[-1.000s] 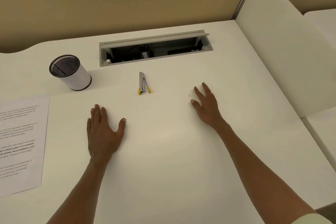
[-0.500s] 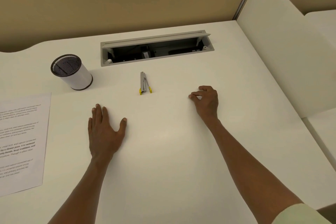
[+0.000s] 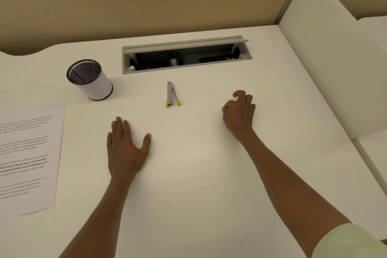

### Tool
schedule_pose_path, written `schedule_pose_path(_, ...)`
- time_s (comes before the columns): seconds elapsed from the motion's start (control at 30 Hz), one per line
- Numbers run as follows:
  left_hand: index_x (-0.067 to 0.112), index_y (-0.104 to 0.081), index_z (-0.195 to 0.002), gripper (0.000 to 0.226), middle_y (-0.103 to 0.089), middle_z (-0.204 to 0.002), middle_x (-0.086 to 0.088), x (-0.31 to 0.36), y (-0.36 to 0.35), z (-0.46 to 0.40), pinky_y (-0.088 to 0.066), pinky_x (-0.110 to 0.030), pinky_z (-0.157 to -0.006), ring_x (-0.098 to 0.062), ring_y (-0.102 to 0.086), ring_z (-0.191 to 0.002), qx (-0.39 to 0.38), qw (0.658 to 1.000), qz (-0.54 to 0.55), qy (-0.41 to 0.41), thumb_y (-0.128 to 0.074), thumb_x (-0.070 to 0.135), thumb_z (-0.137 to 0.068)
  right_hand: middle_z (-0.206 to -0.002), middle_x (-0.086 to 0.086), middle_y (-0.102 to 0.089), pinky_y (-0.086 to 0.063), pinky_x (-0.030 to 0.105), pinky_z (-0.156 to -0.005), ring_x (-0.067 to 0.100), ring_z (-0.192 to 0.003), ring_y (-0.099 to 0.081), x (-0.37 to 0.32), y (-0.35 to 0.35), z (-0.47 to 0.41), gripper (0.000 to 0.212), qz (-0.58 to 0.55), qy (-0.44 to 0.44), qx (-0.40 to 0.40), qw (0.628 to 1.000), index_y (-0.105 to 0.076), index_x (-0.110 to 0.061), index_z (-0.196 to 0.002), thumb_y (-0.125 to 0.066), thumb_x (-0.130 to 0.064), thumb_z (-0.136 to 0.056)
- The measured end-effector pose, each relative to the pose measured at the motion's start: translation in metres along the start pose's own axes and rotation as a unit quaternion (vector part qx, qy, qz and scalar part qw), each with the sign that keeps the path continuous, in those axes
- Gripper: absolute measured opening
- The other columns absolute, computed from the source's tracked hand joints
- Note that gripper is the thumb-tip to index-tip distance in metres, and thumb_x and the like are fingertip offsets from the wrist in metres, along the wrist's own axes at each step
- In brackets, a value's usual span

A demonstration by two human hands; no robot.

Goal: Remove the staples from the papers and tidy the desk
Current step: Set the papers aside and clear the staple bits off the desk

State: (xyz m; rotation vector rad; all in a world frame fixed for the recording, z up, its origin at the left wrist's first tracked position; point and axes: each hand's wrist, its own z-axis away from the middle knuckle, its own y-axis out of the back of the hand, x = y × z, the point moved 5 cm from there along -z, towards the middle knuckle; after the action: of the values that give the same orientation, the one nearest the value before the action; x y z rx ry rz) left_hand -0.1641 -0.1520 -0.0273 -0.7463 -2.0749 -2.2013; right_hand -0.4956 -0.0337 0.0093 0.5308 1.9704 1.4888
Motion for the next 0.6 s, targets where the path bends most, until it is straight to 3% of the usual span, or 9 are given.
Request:
schedule_pose_path(0.13,0.003,-0.025,-0.156,0.092,-0.009,-0.169,-0.008,0.0,0.0,-0.001,-0.006,-0.038,-0.127,-0.019,-0.004,-0.156,0.001,1.0,0.001,-0.001,-0.037,0.065,-0.09,-0.116,0.006,-0.049,-0.026,0.034,-0.067,0.028,-0.094,-0.044,-0.005,-0.003,-0.003,0.015,0.117,0.062,-0.013,0.991,-0.065,-0.013,-0.077,-0.052,-0.01,-0.083)
schedule_pose_path(0.27,0.003,-0.025,-0.156,0.093,-0.01,-0.169,-0.008,0.0,0.0,0.0,-0.007,-0.04,-0.127,-0.019,-0.004,-0.156,0.001,1.0,0.003,-0.001,-0.036,0.066,-0.089,-0.108,0.009,-0.047,-0.031,0.034,-0.066,0.028,-0.089,-0.043,-0.002,-0.01,-0.005,0.021,0.152,0.064,-0.063,0.984,-0.063,-0.009,-0.09,-0.043,-0.009,-0.087)
schedule_pose_path(0.37,0.003,-0.025,-0.156,0.093,-0.01,-0.169,-0.008,-0.001,0.0,0.0,-0.006,-0.039,-0.127,-0.018,-0.004,-0.156,0.0,1.0,0.002,0.0,-0.036,0.066,-0.089,-0.115,0.011,-0.043,-0.034,0.033,-0.076,0.032,-0.101,-0.041,0.008,-0.011,-0.009,0.022,0.028,0.003,-0.127,0.992,-0.064,-0.011,-0.099,-0.043,-0.009,-0.092)
schedule_pose_path(0.43,0.003,-0.024,-0.157,0.092,-0.009,-0.169,-0.008,-0.001,0.0,0.0,-0.006,-0.038,-0.127,-0.018,-0.004,-0.156,-0.001,1.0,0.002,0.002,-0.037,0.066,-0.09,-0.107,0.009,-0.047,-0.038,0.034,-0.083,0.032,-0.104,-0.04,0.017,-0.005,-0.011,0.025,-0.141,-0.095,-0.15,0.974,-0.063,-0.013,-0.08,-0.042,-0.01,-0.095)
schedule_pose_path(0.5,0.004,-0.024,-0.157,0.092,-0.009,-0.169,-0.008,0.0,0.001,0.0,-0.006,-0.038,-0.127,-0.017,-0.004,-0.156,-0.001,1.0,0.003,0.001,-0.037,0.065,-0.09,-0.096,0.021,-0.052,-0.044,0.036,-0.076,0.037,-0.099,-0.046,0.027,0.003,-0.011,0.031,-0.317,-0.228,-0.135,0.911,-0.058,-0.002,-0.072,-0.045,-0.017,-0.095)
schedule_pose_path(0.53,0.004,-0.024,-0.157,0.091,-0.01,-0.169,-0.008,0.001,0.001,0.0,-0.006,-0.038,-0.127,-0.018,-0.004,-0.156,0.0,1.0,0.003,0.001,-0.037,0.065,-0.09,-0.103,0.029,-0.054,-0.046,0.037,-0.075,0.042,-0.102,-0.051,0.032,0.005,-0.011,0.032,-0.37,-0.277,-0.125,0.878,-0.06,0.006,-0.085,-0.049,-0.022,-0.095)
schedule_pose_path(0.57,0.003,-0.025,-0.156,0.091,-0.01,-0.169,-0.008,0.001,0.001,0.0,-0.006,-0.038,-0.127,-0.018,-0.004,-0.156,0.001,1.0,0.003,0.001,-0.037,0.065,-0.09,-0.105,0.03,-0.057,-0.046,0.037,-0.076,0.042,-0.102,-0.055,0.035,0.006,-0.011,0.034,-0.406,-0.309,-0.125,0.851,-0.06,0.008,-0.094,-0.052,-0.025,-0.095)
schedule_pose_path(0.6,0.003,-0.025,-0.156,0.092,-0.01,-0.169,-0.008,0.001,0.001,0.0,-0.006,-0.038,-0.127,-0.018,-0.005,-0.156,0.0,1.0,0.003,0.001,-0.038,0.064,-0.09,-0.093,0.024,-0.059,-0.045,0.036,-0.074,0.036,-0.09,-0.058,0.037,0.008,-0.012,0.033,-0.435,-0.323,-0.128,0.831,-0.061,0.004,-0.089,-0.053,-0.028,-0.095)
